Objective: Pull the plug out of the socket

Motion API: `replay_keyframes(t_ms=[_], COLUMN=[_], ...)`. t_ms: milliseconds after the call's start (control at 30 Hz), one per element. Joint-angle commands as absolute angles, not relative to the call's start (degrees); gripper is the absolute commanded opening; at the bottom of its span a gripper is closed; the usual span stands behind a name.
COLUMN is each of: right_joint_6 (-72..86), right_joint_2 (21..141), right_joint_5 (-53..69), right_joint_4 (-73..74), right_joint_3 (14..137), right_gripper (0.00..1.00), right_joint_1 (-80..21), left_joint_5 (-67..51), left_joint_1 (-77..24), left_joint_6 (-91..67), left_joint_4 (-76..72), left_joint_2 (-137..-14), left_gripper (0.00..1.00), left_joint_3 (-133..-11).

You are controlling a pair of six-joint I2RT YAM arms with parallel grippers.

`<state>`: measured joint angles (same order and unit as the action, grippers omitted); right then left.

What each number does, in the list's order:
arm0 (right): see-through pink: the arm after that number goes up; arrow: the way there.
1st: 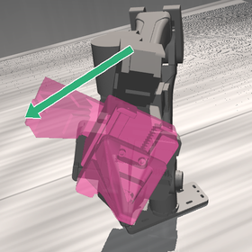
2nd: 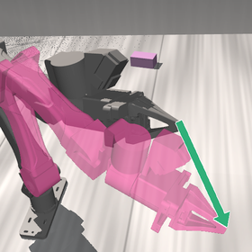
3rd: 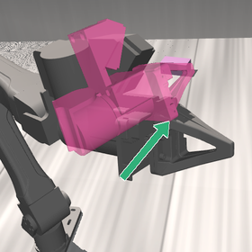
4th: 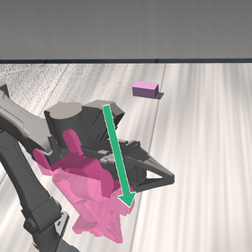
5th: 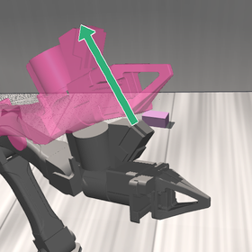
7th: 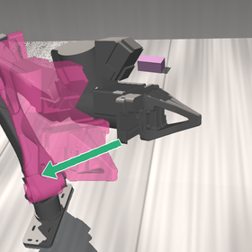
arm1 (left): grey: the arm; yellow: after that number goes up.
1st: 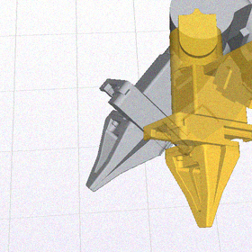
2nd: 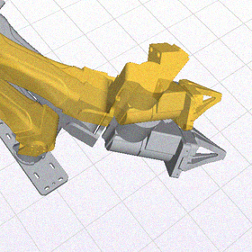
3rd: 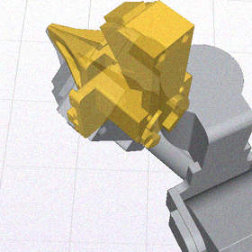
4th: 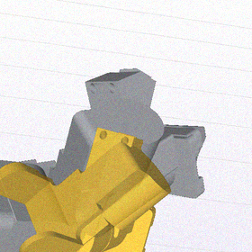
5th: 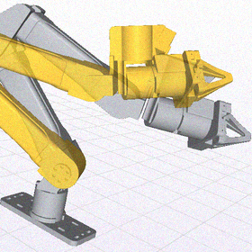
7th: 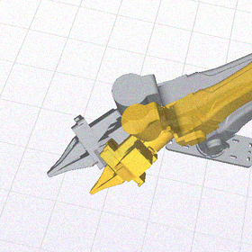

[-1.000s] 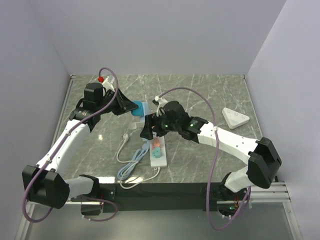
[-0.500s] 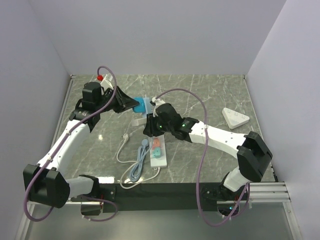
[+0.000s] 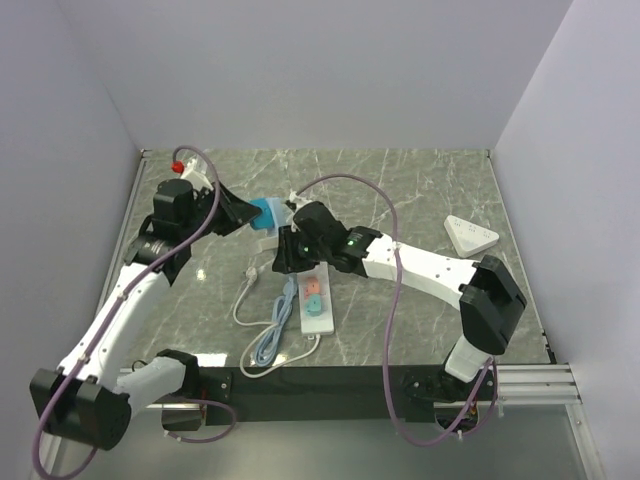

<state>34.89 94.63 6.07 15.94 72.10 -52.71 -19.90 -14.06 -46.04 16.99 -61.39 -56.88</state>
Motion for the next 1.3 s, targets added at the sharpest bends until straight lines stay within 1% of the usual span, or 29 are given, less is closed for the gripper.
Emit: replay_keyframes(t_ms=[0,67,167,233,367,467,533,600,767,800,867,933,1067,1167,1267], right_joint_6=[43.42,44.38,47.28,47.37,45.27,43.16,41.58,40.35,36.48,35.95,34.55,33.14,32.34,32.61,32.52], right_joint_2=[95.27,96.06,96.59,96.77,96.07,95.54,94.57,93.26,91.85,91.24,90.79,90.35,89.74,89.73,89.91], right_joint_5=[1.84,2.98,8.85,9.49,10.98,11.77,13.88,17.03,20.3,20.3,20.74,20.04,19.51,19.77,19.95], right_joint_4=[20.3,21.79,19.61,19.16,18.03,17.58,16.79,15.21,17.48,17.84,19.59,20.74,21.8,21.36,21.45], right_joint_3=[76.28,78.21,76.92,77.08,76.73,76.73,76.64,76.03,77.08,77.17,77.69,78.39,78.49,77.78,77.61], right_gripper=[0.0,0.0,0.0,0.0,0.0,0.0,0.0,0.0,0.0,0.0,0.0,0.0,0.0,0.0,0.0], right_joint_1=[-50.27,-49.92,-48.26,-48.08,-48.08,-48.08,-48.16,-48.08,-48.69,-48.87,-49.65,-50.62,-52.38,-52.73,-52.82], left_joint_5=[-16.26,-16.35,-18.98,-19.16,-16.97,-10.48,-7.83,-7.65,-13.96,-14.06,-15.37,-15.38,-19.85,-23.28,-23.12], left_joint_1=[-13.62,-13.62,-13.54,-13.45,-13.36,-12.48,-10.65,-5.73,9.01,10.18,12.38,14.4,20.55,21.97,22.06], left_joint_6=[-44.3,-43.25,-42.45,-43.24,-43.33,-40.96,-38.95,-36.04,-32.17,-32.17,-32.69,-34.53,-37.26,-38.23,-37.36], left_joint_4=[14.94,16.43,12.85,9.77,8.61,14.66,17.22,20.47,21.45,20.84,19.35,14.69,8.28,3.7,3.77], left_joint_2=[-55.55,-55.55,-53.45,-50.46,-47.11,-48.16,-50.79,-55.34,-67.04,-70.71,-73.9,-77.16,-83.48,-87.79,-93.14], left_gripper=[0.01,0.01,0.0,0.0,0.01,0.01,0.0,0.0,0.0,0.0,0.0,0.0,0.01,0.01,0.01], left_joint_3=[-55.82,-55.37,-51.88,-50.19,-49.21,-52.46,-54.13,-56.07,-57.66,-57.92,-57.92,-56.26,-55.28,-55.28,-57.56])
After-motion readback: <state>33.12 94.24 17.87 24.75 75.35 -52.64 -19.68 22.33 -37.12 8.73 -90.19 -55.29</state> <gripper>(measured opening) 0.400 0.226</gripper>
